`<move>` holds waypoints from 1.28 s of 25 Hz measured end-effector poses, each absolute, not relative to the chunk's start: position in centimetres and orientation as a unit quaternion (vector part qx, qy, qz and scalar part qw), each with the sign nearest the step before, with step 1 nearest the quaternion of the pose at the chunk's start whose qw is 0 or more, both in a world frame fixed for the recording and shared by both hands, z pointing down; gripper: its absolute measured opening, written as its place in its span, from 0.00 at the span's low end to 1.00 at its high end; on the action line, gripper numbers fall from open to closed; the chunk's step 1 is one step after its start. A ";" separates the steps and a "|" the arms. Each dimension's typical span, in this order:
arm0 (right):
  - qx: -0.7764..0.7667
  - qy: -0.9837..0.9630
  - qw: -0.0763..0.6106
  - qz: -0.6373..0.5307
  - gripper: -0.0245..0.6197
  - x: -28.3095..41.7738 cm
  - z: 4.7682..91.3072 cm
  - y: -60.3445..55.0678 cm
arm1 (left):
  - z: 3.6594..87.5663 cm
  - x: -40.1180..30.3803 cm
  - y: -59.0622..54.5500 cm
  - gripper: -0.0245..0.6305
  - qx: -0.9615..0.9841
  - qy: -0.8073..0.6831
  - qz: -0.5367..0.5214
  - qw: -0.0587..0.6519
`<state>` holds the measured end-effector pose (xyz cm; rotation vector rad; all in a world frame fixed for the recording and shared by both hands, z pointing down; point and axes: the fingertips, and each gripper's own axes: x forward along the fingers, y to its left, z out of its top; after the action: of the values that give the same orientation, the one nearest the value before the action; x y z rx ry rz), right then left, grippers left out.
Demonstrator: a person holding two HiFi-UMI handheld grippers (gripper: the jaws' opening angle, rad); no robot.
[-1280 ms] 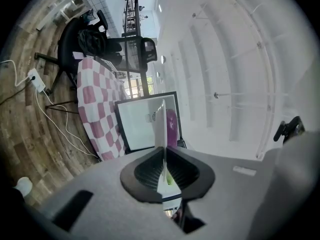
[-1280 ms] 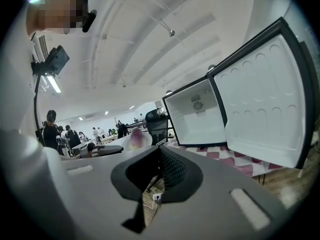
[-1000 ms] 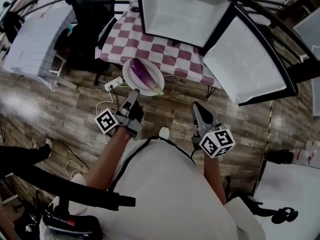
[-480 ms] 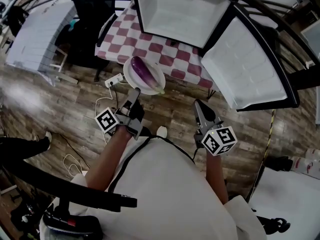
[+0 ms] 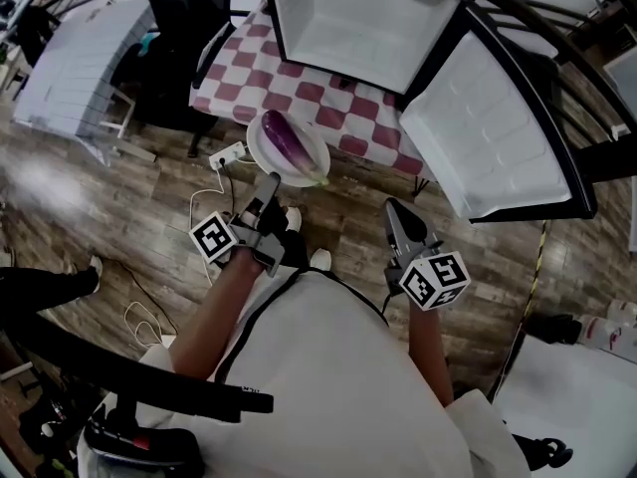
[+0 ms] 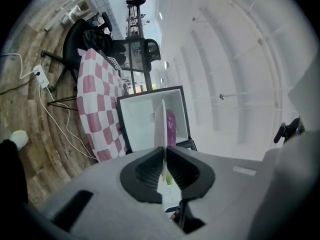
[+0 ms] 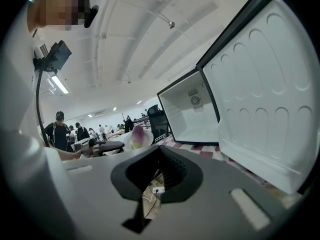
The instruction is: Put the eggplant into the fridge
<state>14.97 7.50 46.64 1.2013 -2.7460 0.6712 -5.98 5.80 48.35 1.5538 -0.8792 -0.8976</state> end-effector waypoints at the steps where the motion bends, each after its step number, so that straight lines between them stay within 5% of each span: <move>1: 0.392 -0.893 0.035 0.219 0.05 15.1 46.7 7.5 | 48.4 -5.9 5.8 0.08 0.654 -0.370 -0.377 0.542; 32: 0.444 -0.866 0.036 0.225 0.05 10.6 46.0 -8.6 | 48.2 -7.0 -13.8 0.08 0.680 -0.299 -0.328 0.583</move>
<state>10.55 -8.58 45.98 1.3643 -2.6621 0.6919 -7.02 -13.83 48.19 1.5880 -0.6977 -0.7660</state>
